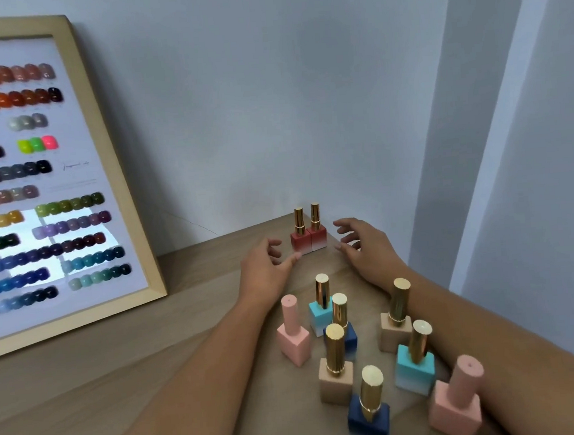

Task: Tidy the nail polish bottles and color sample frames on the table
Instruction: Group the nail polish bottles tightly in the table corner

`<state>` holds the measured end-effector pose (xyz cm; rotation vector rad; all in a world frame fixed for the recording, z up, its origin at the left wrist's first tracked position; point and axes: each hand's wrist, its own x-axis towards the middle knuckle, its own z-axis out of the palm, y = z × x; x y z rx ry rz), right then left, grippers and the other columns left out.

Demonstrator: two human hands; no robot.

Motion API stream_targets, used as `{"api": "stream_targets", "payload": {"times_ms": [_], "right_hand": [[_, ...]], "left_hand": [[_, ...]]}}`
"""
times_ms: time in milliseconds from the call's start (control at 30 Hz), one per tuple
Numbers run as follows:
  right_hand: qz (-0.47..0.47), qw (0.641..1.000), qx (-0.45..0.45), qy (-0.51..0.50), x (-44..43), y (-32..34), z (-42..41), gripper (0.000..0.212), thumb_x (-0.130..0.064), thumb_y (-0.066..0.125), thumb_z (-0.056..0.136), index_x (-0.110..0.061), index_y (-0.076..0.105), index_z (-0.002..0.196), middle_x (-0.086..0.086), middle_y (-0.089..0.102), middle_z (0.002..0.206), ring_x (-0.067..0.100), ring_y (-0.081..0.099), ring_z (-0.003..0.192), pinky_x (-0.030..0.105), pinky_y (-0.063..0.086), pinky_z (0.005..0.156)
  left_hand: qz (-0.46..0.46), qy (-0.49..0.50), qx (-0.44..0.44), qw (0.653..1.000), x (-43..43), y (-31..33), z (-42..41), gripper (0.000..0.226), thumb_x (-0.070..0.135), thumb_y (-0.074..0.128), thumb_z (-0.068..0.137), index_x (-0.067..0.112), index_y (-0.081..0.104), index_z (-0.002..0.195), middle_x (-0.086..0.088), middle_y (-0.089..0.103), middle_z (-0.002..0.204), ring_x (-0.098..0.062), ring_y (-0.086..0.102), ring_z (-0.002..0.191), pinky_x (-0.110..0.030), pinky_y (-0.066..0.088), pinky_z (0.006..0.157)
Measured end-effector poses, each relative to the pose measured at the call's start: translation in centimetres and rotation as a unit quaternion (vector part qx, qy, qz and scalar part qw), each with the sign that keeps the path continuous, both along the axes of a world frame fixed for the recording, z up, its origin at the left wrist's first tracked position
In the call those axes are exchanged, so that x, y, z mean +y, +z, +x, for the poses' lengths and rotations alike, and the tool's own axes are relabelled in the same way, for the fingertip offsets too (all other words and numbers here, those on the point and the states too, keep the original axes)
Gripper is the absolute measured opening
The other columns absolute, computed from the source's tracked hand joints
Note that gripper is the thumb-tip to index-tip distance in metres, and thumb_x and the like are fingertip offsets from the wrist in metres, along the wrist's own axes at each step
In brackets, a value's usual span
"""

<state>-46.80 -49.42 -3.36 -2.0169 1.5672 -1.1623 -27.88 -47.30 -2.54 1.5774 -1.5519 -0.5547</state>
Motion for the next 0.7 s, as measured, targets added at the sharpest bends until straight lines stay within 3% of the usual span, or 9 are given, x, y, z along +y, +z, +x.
{"api": "stream_targets", "payload": {"times_ms": [167, 367, 433, 500, 700], "right_hand": [[-0.009, 0.998, -0.056, -0.038, 3.9, 0.5, -1.5, 0.026, -0.014, 0.059, 0.087, -0.022, 0.058, 0.112, -0.005, 0.059, 0.106, 0.002, 0.054, 0.085, 0.004, 0.038, 0.068], [-0.014, 0.994, -0.106, -0.012, 9.6, 3.9, -4.0, 0.012, -0.016, 0.061, 0.087, -0.027, 0.065, 0.091, -0.011, 0.065, 0.091, 0.003, 0.059, 0.085, 0.01, 0.042, 0.071], [-0.011, 0.994, -0.104, 0.011, 11.2, 5.9, -4.6, 0.009, -0.018, 0.062, 0.086, -0.022, 0.067, 0.092, -0.007, 0.067, 0.089, 0.009, 0.062, 0.085, 0.019, 0.047, 0.077], [0.0, 0.995, -0.092, 0.043, 12.8, 7.5, -5.0, 0.011, -0.018, 0.062, 0.085, -0.019, 0.068, 0.095, -0.004, 0.069, 0.089, 0.013, 0.063, 0.086, 0.025, 0.05, 0.079], [0.052, 0.992, 0.067, 0.088, 15.7, 9.7, -4.2, 0.018, -0.032, 0.063, 0.084, -0.024, 0.066, 0.1, -0.005, 0.068, 0.097, 0.009, 0.062, 0.089, 0.019, 0.047, 0.075]], "left_hand": [[-0.017, -0.018, 0.058, 0.998, 4.8, 0.3, 1.1, 0.021, 0.029, 0.064, 0.083, 0.021, 0.059, 0.102, 0.004, 0.059, 0.089, -0.009, 0.055, 0.081, -0.016, 0.042, 0.062], [-0.084, -0.041, 0.074, 0.993, 11.3, 2.1, 3.6, 0.007, 0.025, 0.058, 0.088, 0.03, 0.061, 0.092, 0.008, 0.062, 0.089, -0.008, 0.057, 0.083, -0.018, 0.041, 0.065], [-0.121, -0.057, 0.069, 0.989, 13.4, 3.2, 4.2, 0.007, 0.025, 0.059, 0.087, 0.03, 0.061, 0.09, 0.007, 0.062, 0.087, -0.008, 0.057, 0.078, -0.018, 0.042, 0.064], [-0.153, -0.089, 0.031, 0.984, 15.5, 4.2, 4.1, 0.008, 0.028, 0.06, 0.085, 0.035, 0.06, 0.087, 0.009, 0.062, 0.083, -0.004, 0.055, 0.072, -0.018, 0.044, 0.06], [-0.159, -0.203, -0.117, 0.959, 18.3, 5.6, 2.1, 0.021, 0.029, 0.064, 0.083, 0.036, 0.06, 0.103, 0.013, 0.06, 0.088, 0.0, 0.053, 0.079, -0.01, 0.039, 0.066]]}}
